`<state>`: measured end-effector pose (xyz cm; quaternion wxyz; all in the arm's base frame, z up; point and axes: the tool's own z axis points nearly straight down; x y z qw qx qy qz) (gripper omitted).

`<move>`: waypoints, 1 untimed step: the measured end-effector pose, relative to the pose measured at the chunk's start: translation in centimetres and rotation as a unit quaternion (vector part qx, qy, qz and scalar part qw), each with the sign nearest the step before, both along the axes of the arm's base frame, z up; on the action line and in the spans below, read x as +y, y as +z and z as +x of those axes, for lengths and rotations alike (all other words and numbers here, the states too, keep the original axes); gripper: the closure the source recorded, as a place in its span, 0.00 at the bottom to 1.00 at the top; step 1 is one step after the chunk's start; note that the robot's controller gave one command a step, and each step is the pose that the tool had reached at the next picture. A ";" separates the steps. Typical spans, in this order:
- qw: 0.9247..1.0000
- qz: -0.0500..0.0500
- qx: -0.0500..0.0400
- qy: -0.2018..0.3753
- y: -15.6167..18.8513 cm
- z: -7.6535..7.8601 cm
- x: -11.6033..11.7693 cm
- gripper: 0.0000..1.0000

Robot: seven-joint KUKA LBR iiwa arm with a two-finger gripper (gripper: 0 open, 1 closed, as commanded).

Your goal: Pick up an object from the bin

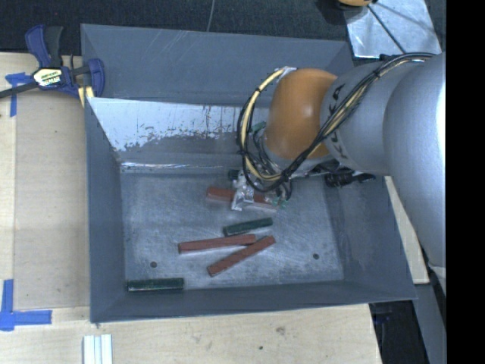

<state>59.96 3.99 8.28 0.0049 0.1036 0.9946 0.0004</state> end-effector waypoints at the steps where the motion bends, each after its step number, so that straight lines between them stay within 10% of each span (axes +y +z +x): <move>1: 1.000 0.000 0.002 0.000 0.2 -0.1 0.0 1.00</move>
Offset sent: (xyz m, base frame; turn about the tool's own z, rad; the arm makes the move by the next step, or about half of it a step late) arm 0.0001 -0.0001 0.0032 0.0000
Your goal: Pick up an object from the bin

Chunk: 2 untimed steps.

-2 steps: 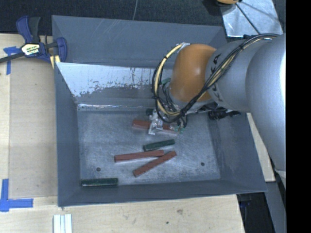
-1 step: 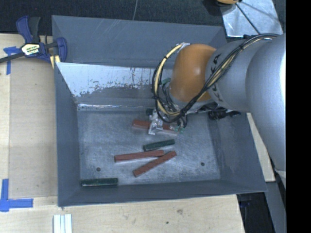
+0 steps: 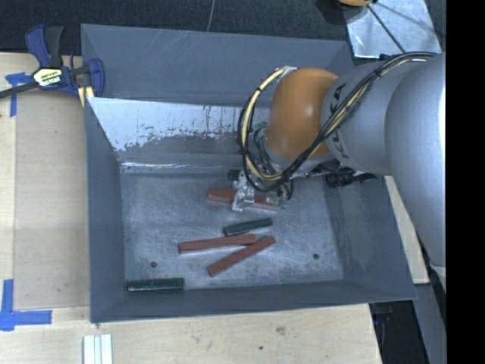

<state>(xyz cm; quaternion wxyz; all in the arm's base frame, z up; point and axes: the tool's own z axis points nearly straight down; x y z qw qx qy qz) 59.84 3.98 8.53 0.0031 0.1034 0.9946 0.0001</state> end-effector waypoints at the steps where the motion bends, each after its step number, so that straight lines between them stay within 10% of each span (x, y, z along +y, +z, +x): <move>1: 1.000 0.000 0.004 0.000 2.0 -0.2 0.0 1.00; 2: 1.000 0.000 0.001 0.000 3.4 0.0 0.0 1.00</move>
Offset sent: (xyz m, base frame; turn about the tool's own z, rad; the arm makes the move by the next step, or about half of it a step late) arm -0.0001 0.0002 0.0357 0.0000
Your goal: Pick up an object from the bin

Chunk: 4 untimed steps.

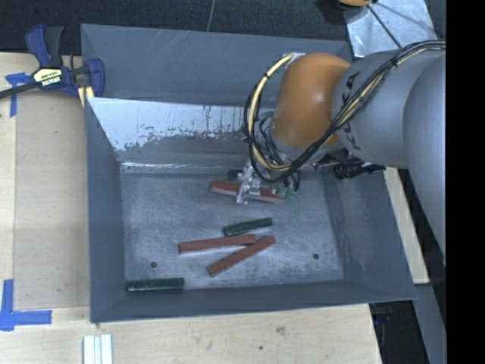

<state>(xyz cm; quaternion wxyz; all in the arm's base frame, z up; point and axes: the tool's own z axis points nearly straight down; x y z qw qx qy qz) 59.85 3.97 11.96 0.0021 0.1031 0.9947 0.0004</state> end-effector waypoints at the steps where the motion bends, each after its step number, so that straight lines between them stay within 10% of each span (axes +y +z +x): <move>1: 1.000 0.000 0.000 0.000 0.7 0.0 0.0 1.00; 4: 1.000 0.000 0.000 0.001 3.2 0.0 0.0 1.00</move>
Offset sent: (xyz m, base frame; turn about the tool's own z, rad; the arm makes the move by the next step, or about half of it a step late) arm 0.0001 -0.0001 0.0119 0.0000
